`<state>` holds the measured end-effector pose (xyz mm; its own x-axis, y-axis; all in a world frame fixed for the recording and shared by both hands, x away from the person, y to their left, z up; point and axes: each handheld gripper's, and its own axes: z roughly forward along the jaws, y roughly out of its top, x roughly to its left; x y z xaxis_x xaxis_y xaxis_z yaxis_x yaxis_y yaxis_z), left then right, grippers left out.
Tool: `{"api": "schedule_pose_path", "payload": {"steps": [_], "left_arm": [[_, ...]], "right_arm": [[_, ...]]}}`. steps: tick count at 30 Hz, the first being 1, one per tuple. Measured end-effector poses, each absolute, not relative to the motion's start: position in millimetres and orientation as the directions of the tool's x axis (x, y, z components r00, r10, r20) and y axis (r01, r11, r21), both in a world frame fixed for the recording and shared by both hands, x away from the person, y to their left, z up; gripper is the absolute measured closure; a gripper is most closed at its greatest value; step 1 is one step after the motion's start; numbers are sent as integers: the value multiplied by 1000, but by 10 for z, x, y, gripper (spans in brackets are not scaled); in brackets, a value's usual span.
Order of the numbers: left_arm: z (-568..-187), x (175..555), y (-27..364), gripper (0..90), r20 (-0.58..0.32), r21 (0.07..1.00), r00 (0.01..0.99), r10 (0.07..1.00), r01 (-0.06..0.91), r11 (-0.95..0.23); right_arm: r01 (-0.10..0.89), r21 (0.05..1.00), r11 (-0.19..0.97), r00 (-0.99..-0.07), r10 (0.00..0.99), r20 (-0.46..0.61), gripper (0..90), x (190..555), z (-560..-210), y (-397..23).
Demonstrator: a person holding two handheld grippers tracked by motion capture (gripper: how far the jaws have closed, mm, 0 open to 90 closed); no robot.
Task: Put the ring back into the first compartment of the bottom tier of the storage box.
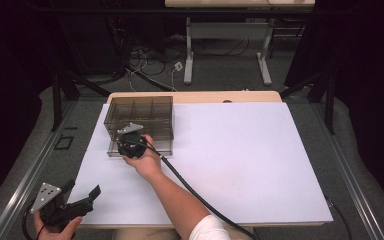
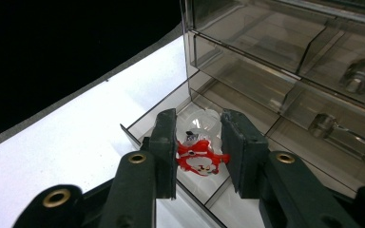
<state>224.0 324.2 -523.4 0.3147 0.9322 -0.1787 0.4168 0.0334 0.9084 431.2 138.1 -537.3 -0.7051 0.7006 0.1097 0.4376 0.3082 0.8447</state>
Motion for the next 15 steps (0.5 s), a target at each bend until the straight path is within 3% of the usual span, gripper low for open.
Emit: {"api": "schedule_pose_path", "payload": {"steps": [4,15], "left_arm": [[-5234,2241,3240,42,-176,907,316,932,421,29],[-5236,2243,3234,42,-175,907,320,931,421,25]], "right_arm": [[454,834,314,-703,702,118,653,4299,-5371,1383],[472,832,293,-703,694,154,478,4295,-5332,1343]]}}
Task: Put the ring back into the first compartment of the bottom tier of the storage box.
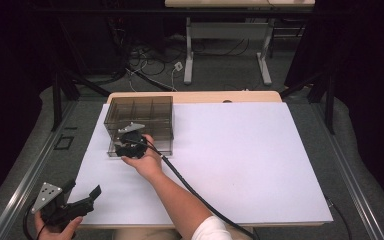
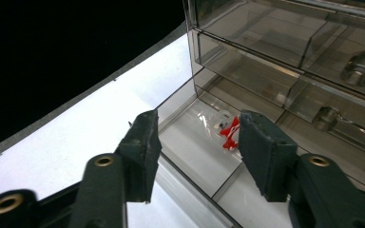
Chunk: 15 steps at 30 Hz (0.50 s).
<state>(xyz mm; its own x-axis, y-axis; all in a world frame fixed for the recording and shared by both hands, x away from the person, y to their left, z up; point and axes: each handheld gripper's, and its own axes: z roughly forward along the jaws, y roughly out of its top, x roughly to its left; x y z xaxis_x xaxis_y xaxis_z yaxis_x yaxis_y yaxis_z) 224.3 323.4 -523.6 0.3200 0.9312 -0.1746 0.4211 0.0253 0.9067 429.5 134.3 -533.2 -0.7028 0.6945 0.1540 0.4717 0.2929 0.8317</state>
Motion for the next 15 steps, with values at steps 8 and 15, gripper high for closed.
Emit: {"api": "schedule_pose_path", "payload": {"steps": [8,15], "left_arm": [[-5244,2251,3215,42,-170,906,321,932,422,20],[-5247,2255,3206,42,-165,905,325,931,426,12]], "right_arm": [[467,834,293,-705,693,151,411,4239,-5257,1224],[471,842,264,-691,703,166,360,4158,-5232,1063]]}}
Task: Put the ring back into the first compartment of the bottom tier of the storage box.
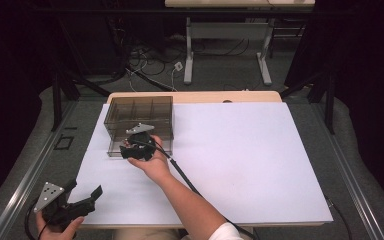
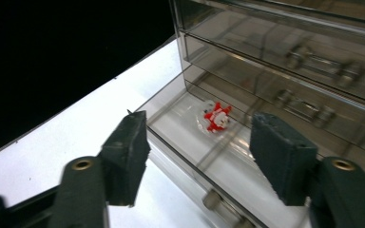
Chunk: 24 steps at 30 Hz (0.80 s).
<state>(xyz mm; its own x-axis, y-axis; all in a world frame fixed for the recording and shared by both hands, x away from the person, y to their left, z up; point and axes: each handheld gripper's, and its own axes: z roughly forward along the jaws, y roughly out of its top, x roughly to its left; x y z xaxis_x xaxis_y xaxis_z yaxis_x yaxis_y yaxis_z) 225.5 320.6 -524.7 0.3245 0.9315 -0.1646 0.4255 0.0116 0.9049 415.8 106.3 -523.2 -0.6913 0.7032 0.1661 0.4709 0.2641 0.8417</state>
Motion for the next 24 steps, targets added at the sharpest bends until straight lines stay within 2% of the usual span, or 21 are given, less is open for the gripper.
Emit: {"api": "schedule_pose_path", "payload": {"steps": [7,19,24], "left_arm": [[-5250,2254,3198,42,-160,904,323,933,428,7],[-5248,2247,3165,42,-143,903,326,934,430,-12],[-5245,2238,3170,42,-139,905,322,937,426,-13]], "right_arm": [[470,848,245,-683,709,174,294,4057,-5173,821],[446,858,254,-706,690,162,268,3804,-5112,474],[441,862,249,-704,692,160,183,3693,-5068,354]]}}
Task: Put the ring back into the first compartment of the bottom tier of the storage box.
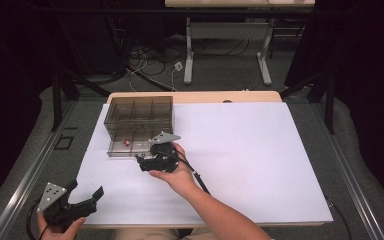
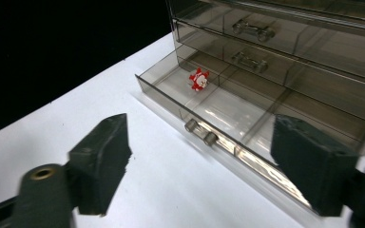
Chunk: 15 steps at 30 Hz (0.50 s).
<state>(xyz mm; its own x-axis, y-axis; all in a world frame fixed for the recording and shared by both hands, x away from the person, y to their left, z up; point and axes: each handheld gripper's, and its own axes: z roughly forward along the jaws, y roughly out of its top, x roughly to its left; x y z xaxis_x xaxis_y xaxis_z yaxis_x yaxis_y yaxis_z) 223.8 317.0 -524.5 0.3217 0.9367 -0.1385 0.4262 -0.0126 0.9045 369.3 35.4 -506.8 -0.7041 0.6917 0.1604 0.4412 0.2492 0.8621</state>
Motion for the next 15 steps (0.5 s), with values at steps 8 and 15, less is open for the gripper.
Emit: {"api": "schedule_pose_path", "payload": {"steps": [8,15], "left_arm": [[-5243,2230,3175,42,-148,905,321,936,426,-3],[-5241,2227,3174,42,-144,904,321,936,427,-7]], "right_arm": [[417,855,309,-687,723,73,139,3540,-5080,107],[411,860,301,-670,739,61,51,3357,-5168,-244]]}}
